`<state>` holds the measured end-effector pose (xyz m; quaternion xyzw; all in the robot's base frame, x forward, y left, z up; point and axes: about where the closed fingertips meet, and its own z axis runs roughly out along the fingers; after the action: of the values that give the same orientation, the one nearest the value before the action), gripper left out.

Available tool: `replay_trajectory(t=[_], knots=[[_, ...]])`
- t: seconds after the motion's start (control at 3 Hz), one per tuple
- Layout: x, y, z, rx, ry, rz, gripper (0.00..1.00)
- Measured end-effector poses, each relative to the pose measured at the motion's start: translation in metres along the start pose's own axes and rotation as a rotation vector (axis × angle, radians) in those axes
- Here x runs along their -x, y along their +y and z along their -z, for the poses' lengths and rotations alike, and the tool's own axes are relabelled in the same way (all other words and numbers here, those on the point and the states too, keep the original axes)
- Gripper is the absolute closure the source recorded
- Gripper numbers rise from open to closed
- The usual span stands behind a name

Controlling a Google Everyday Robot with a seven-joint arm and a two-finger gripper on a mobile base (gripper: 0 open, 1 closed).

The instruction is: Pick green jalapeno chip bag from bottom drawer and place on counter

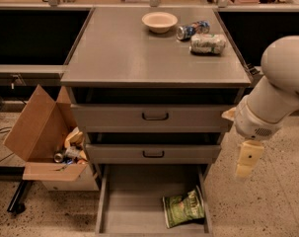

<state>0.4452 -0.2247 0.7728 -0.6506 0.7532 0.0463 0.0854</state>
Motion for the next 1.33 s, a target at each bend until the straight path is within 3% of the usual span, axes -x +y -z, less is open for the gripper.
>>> replay_trajectory(t=[0.67, 1.0, 1.33], knots=[[-0.013, 0.005, -0.119, 0.076, -0.073, 0.03, 0.0], [-0.019, 0.011, -0.188, 0.143, -0.144, 0.002, 0.0], [-0.019, 0.011, -0.188, 0.143, -0.144, 0.002, 0.0]])
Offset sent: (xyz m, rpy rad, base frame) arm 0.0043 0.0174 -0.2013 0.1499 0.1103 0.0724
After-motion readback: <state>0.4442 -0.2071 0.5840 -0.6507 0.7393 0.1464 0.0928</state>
